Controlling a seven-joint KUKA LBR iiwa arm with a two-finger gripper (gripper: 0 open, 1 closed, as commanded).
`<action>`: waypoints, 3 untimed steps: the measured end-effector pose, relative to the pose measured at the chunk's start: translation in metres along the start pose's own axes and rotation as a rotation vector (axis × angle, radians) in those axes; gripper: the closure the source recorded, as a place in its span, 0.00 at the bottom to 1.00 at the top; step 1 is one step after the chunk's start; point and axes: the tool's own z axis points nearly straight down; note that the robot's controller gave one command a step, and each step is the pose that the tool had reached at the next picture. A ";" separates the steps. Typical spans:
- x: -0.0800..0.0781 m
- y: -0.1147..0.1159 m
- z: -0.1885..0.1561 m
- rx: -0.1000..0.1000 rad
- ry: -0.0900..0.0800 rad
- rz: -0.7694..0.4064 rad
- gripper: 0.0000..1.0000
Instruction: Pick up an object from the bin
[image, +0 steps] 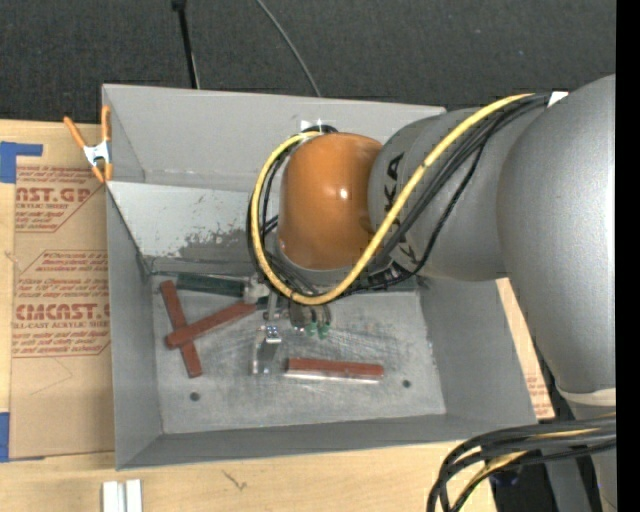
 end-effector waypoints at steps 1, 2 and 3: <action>0.000 0.000 0.000 0.000 0.000 0.000 0.00; -0.045 -0.016 0.077 -0.003 -0.033 -0.106 1.00; -0.040 -0.015 0.081 -0.003 -0.014 -0.109 0.00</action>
Offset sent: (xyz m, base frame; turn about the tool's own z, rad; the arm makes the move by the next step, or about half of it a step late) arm 0.0352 -0.0172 -0.0893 -0.1081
